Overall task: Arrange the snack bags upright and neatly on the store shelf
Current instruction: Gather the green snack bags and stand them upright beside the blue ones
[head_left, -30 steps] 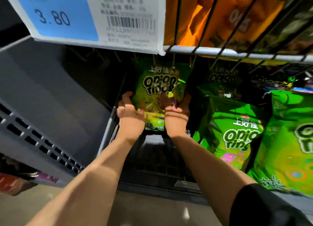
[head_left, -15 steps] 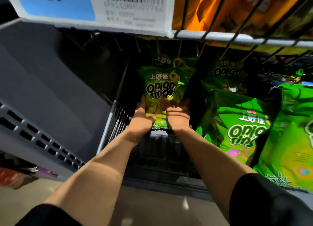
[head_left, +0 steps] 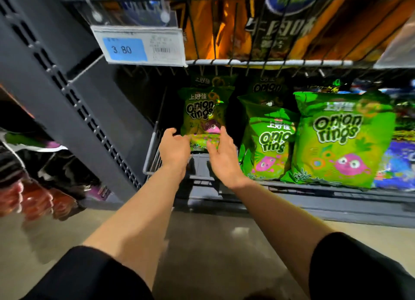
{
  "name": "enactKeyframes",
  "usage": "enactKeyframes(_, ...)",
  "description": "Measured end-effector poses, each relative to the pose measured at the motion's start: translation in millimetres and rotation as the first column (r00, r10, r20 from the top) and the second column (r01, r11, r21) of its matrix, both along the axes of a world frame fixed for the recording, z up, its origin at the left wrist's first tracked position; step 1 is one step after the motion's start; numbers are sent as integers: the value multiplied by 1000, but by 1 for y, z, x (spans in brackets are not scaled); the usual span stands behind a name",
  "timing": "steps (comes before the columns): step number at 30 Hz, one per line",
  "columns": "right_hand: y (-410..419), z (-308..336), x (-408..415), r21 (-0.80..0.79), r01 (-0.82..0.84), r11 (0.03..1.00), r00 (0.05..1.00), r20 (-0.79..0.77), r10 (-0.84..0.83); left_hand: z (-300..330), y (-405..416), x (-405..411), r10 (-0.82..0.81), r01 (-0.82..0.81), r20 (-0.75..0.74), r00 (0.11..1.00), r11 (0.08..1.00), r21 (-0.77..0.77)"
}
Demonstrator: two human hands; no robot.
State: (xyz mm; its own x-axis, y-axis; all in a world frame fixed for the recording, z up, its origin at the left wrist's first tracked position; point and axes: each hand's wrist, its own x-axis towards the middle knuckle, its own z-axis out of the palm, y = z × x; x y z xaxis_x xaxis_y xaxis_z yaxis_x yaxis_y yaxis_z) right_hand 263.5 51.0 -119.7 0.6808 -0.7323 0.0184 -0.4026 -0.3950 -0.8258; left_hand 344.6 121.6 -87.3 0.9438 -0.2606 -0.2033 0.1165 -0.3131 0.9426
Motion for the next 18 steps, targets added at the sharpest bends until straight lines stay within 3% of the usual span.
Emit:
enactKeyframes(3, 16, 17, -49, 35, 30, 999, 994, 103, -34, 13, 11, -39, 78, -78, 14, 997, 997, -25)
enactKeyframes(7, 15, 36, -124, -183, 196, 963, 969, 184, -163, 27, 2, -111, -98, 106, 77, 992, 987, -118)
enactKeyframes(12, -39, 65, -199, -340, 597, 727, 802, 282, -527, 36, -38, -183, -413, 416, 57, 909, 889, -193)
enactKeyframes(15, -77, 69, -232, -241, 708, 664, 705, 182, -685, 42, -60, -214, -534, 532, 28, 845, 835, -139)
enactKeyframes(18, -104, 58, -252, -12, 611, 792, 786, 133, -604, 37, -80, -234, -606, 604, 15, 795, 790, -103)
